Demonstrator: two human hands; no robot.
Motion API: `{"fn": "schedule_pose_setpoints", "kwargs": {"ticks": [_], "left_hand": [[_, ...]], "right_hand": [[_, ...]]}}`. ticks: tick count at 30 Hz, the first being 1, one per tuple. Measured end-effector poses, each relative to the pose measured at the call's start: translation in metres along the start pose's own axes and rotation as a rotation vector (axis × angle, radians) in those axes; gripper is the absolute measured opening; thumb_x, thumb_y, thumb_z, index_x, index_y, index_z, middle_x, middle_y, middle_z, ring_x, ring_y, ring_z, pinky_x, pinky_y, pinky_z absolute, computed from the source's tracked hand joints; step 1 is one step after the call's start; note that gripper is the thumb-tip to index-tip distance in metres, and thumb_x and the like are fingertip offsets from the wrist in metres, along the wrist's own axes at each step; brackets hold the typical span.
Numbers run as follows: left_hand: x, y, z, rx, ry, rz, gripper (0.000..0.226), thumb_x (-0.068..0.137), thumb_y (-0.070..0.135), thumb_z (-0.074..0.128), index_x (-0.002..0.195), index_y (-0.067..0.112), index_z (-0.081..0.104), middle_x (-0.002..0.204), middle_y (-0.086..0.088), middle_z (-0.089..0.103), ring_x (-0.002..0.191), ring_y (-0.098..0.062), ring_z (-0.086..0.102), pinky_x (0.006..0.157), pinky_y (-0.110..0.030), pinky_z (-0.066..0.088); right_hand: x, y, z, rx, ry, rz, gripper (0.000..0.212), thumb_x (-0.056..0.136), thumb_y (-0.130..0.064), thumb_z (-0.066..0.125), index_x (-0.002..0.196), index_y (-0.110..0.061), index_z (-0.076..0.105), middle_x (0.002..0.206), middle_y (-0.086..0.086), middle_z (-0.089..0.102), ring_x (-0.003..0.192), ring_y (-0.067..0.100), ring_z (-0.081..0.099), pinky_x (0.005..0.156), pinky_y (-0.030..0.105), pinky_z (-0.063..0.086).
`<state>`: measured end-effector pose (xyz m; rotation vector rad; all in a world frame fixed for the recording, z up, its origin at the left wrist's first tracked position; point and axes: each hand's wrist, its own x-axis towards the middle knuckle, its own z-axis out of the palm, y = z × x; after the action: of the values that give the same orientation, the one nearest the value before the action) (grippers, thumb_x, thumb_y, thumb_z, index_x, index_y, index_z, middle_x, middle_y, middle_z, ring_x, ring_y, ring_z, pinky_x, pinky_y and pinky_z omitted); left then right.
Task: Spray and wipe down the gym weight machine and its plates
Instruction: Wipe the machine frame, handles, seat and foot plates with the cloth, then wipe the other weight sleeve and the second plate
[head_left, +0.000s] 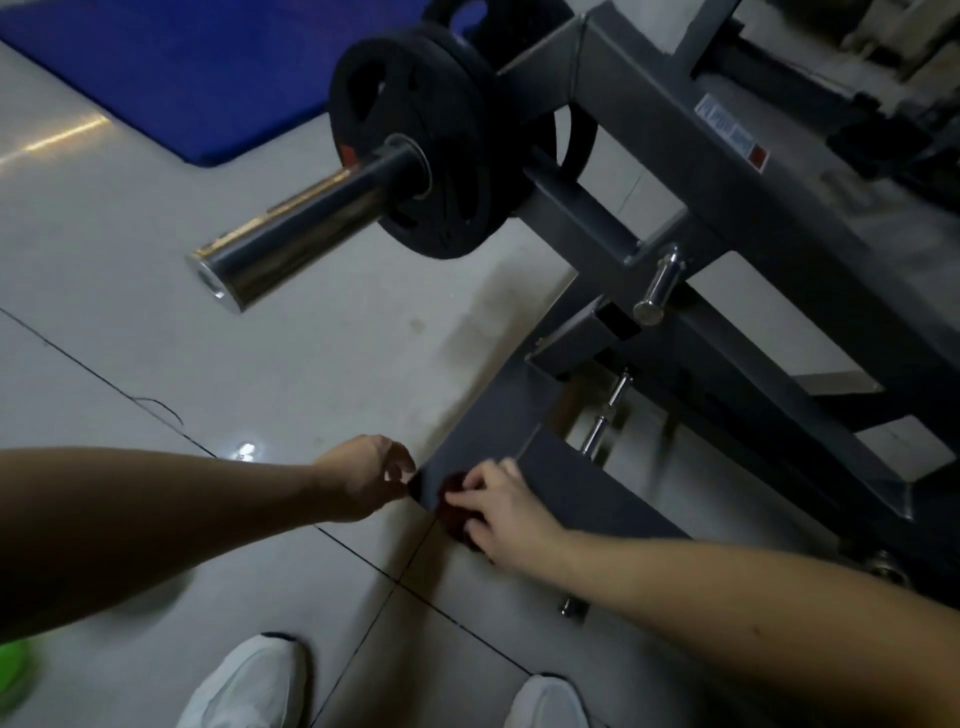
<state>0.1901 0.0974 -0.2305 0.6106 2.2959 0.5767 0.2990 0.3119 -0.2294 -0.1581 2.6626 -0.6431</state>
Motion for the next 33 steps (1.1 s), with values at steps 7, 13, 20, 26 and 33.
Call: {"fn": "schedule_pose_setpoints", "kwargs": {"ticks": [7, 13, 20, 26, 33], "left_hand": [[-0.067, 0.030, -0.055, -0.247, 0.050, 0.105, 0.041, 0.090, 0.015, 0.074, 0.130, 0.014, 0.063, 0.117, 0.003, 0.070, 0.083, -0.017, 0.074, 0.065, -0.011, 0.051], [-0.147, 0.064, -0.128, -0.253, 0.221, 0.161, 0.031, 0.097, 0.020, 0.067, 0.128, 0.011, 0.064, 0.101, 0.011, 0.069, 0.080, -0.010, 0.074, 0.065, -0.020, 0.058], [-0.213, 0.064, -0.172, -0.246, 0.389, 0.087, 0.031, 0.097, 0.024, 0.068, 0.126, 0.014, 0.066, 0.109, 0.000, 0.072, 0.081, -0.009, 0.073, 0.070, -0.025, 0.057], [-0.205, 0.046, -0.206, -0.232, 0.525, -0.023, 0.020, 0.098, 0.025, 0.066, 0.114, 0.014, 0.071, 0.101, -0.002, 0.072, 0.087, -0.015, 0.072, 0.083, -0.037, 0.062], [-0.133, 0.056, -0.271, -0.062, 0.693, -0.054, 0.023, 0.101, 0.023, 0.060, 0.117, 0.010, 0.070, 0.113, -0.006, 0.071, 0.096, -0.019, 0.066, 0.081, -0.031, 0.054]], "right_hand": [[-0.002, -0.075, -0.093, 0.606, 0.036, 0.177, 0.033, 0.093, -0.013, 0.073, 0.126, -0.019, 0.071, 0.112, 0.000, 0.074, 0.101, 0.010, 0.069, 0.089, 0.013, 0.051], [-0.020, -0.151, -0.143, 0.873, 0.199, 0.116, 0.030, 0.101, -0.009, 0.060, 0.131, -0.015, 0.065, 0.115, 0.005, 0.072, 0.105, 0.016, 0.069, 0.091, 0.025, 0.056], [-0.021, -0.213, -0.163, 1.032, 0.149, 0.133, 0.028, 0.104, -0.016, 0.051, 0.127, -0.018, 0.067, 0.116, 0.014, 0.071, 0.106, 0.026, 0.068, 0.082, 0.037, 0.055], [-0.004, -0.216, -0.175, 1.379, 0.194, 0.310, 0.054, 0.096, -0.056, 0.047, 0.097, -0.009, 0.074, 0.095, 0.016, 0.073, 0.087, 0.029, 0.071, 0.085, 0.041, 0.054], [0.048, -0.189, -0.214, 0.759, 0.726, 0.477, 0.026, 0.084, -0.027, 0.074, 0.105, -0.014, 0.069, 0.087, 0.003, 0.076, 0.079, 0.024, 0.074, 0.082, 0.045, 0.063]]}}
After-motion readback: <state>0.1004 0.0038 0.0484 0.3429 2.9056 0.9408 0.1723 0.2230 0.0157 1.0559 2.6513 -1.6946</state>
